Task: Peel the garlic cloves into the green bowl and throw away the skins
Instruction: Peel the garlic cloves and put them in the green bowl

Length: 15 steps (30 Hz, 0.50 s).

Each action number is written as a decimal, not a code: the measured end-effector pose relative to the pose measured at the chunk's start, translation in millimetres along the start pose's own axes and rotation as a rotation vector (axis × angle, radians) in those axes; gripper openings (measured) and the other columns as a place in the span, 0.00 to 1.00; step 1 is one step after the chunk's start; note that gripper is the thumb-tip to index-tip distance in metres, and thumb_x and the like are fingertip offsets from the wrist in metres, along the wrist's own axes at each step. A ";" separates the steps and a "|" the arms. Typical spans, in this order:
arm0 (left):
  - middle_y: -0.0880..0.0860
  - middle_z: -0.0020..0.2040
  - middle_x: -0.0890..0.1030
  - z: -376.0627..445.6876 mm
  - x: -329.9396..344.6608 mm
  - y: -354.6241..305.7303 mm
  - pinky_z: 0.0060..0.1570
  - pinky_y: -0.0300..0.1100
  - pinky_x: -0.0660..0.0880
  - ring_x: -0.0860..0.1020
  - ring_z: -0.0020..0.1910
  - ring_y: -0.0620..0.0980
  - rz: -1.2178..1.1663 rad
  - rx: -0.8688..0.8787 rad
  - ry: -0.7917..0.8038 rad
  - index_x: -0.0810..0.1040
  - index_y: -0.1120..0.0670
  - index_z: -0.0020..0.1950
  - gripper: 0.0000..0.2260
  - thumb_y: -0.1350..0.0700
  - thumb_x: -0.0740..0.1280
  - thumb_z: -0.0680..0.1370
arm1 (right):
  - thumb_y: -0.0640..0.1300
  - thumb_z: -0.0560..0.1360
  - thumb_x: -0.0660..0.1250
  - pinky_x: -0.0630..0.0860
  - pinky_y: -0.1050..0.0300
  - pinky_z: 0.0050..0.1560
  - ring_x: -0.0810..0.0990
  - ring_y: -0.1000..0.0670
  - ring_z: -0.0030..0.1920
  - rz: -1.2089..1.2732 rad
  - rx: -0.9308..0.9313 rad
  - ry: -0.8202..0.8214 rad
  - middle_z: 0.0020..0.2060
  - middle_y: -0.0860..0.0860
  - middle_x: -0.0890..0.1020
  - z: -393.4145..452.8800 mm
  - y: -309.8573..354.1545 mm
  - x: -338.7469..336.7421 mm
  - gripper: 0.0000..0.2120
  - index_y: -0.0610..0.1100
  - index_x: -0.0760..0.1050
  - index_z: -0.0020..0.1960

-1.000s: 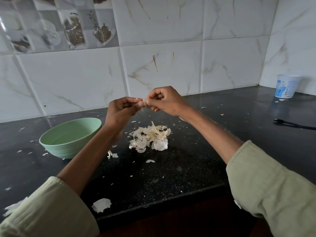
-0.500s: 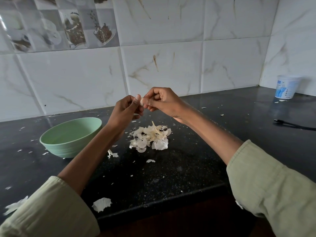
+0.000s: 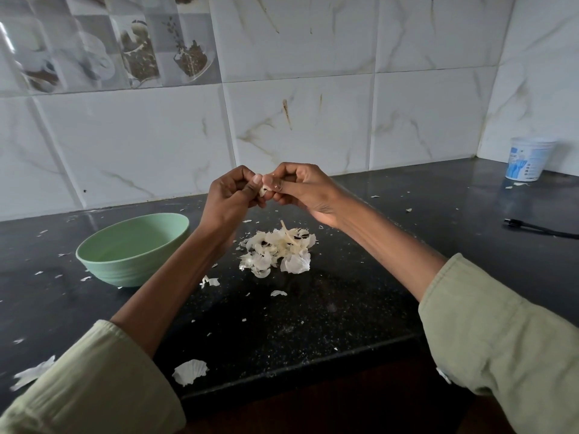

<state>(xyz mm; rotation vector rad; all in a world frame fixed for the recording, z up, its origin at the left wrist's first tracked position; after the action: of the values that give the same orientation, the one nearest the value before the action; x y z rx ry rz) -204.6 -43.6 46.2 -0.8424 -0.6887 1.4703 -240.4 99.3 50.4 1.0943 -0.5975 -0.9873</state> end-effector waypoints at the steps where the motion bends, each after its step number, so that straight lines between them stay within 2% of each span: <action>1: 0.55 0.40 0.83 -1.0 0.9 -0.4 0.47 0.44 0.78 0.79 0.40 0.51 -0.024 -0.007 -0.003 0.78 0.58 0.46 0.08 0.60 0.65 0.85 | 0.37 0.79 0.72 0.79 0.65 0.39 0.80 0.54 0.36 0.022 0.011 0.006 0.40 0.43 0.85 0.1 -0.4 0.8 0.02 0.40 0.79 0.48; 5: 0.53 0.40 0.82 -3.4 4.4 0.7 0.49 0.44 0.77 0.79 0.42 0.50 -0.065 -0.070 -0.008 0.76 0.57 0.46 0.09 0.57 0.64 0.86 | 0.39 0.80 0.71 0.79 0.64 0.39 0.79 0.54 0.37 0.085 0.054 0.009 0.39 0.44 0.84 1.8 -4.7 0.7 0.03 0.41 0.78 0.48; 7: 0.51 0.41 0.82 -4.1 4.9 4.9 0.47 0.45 0.75 0.78 0.41 0.49 0.032 -0.136 -0.002 0.76 0.57 0.49 0.11 0.54 0.61 0.87 | 0.41 0.78 0.73 0.80 0.62 0.40 0.80 0.52 0.36 -0.058 -0.008 -0.028 0.39 0.43 0.85 2.5 -1.8 -3.9 0.07 0.38 0.78 0.49; 9: 0.51 0.41 0.80 -6.1 6.8 12.0 0.46 0.47 0.73 0.78 0.40 0.48 0.127 -0.226 0.028 0.78 0.57 0.50 0.17 0.47 0.57 0.88 | 0.43 0.76 0.76 0.80 0.58 0.41 0.82 0.51 0.37 -0.253 -0.110 -0.072 0.38 0.43 0.85 2.2 4.6 -5.8 0.13 0.33 0.78 0.51; 11: 0.51 0.40 0.78 -7.8 8.6 15.2 0.47 0.48 0.74 0.76 0.39 0.48 0.146 -0.266 0.036 0.79 0.57 0.50 0.21 0.43 0.56 0.88 | 0.45 0.76 0.77 0.80 0.54 0.40 0.82 0.50 0.36 -0.364 -0.200 -0.086 0.36 0.41 0.85 2.0 9.4 -2.8 0.15 0.34 0.78 0.50; 15: 0.51 0.39 0.74 -6.3 9.8 14.5 0.40 0.40 0.76 0.72 0.35 0.45 0.029 -0.245 0.002 0.80 0.56 0.50 0.15 0.49 0.60 0.88 | 0.47 0.76 0.77 0.79 0.49 0.38 0.82 0.49 0.34 -0.415 -0.251 -0.079 0.34 0.42 0.84 2.3 10.6 1.9 0.14 0.38 0.77 0.47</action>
<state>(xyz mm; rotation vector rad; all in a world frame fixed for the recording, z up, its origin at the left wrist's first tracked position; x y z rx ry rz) -207.3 -35.3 29.7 -1.0441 -0.8705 1.4288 -237.6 98.0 61.0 0.9748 -0.3008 -1.4293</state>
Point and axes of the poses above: each hand's wrist, its own z-axis towards the middle knuckle, its own x-axis out of the palm, y = z × x, the point moved 7 cm from there along z, towards the middle knuckle
